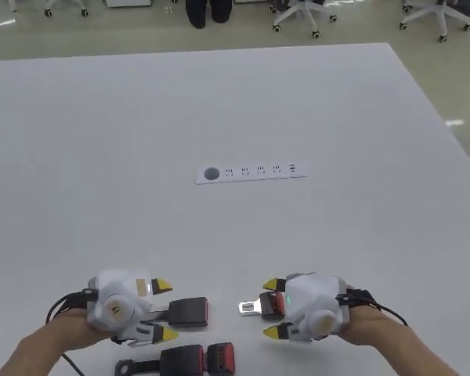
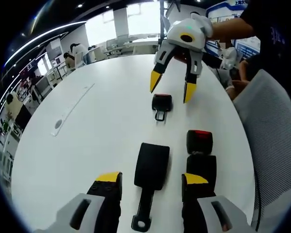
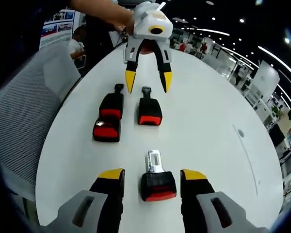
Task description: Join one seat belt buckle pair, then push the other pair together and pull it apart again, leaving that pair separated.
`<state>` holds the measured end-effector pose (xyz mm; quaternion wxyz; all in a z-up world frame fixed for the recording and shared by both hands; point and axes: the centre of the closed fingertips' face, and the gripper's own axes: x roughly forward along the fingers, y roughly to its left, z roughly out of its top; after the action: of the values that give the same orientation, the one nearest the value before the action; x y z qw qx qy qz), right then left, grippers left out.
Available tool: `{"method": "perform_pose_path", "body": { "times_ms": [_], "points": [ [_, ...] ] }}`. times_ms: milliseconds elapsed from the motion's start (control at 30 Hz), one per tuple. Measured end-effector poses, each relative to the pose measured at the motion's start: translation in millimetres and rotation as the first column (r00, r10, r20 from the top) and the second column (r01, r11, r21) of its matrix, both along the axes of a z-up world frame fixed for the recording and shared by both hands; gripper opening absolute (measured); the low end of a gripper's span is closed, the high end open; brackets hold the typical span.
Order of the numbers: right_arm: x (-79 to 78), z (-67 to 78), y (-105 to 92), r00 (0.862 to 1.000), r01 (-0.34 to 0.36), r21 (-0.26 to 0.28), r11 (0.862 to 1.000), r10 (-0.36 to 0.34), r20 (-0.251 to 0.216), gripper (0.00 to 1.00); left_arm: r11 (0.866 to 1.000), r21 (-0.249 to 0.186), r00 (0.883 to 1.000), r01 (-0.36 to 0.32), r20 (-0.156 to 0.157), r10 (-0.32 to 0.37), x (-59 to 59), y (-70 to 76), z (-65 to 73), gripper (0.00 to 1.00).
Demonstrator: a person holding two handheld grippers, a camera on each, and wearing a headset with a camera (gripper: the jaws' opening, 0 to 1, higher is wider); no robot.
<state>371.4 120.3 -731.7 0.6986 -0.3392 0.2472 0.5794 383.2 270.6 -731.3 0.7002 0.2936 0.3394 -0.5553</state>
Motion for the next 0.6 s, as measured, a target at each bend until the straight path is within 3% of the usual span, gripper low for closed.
{"method": "perform_pose_path", "body": {
  "times_ms": [200, 600],
  "points": [
    [5.8, -11.1, -6.8, 1.0, 0.0, -0.018, 1.0, 0.0, -0.015, 0.41, 0.999, 0.023, 0.999, 0.023, -0.026, -0.022, 2.6, -1.9, -10.9, 0.47],
    [9.4, -18.6, -15.1, 0.998, -0.007, -0.05, 0.999, 0.004, -0.056, 0.38, 0.995, 0.068, 0.994, 0.077, -0.079, -0.071, 1.8, -2.1, -28.3, 0.4]
  ]
}}
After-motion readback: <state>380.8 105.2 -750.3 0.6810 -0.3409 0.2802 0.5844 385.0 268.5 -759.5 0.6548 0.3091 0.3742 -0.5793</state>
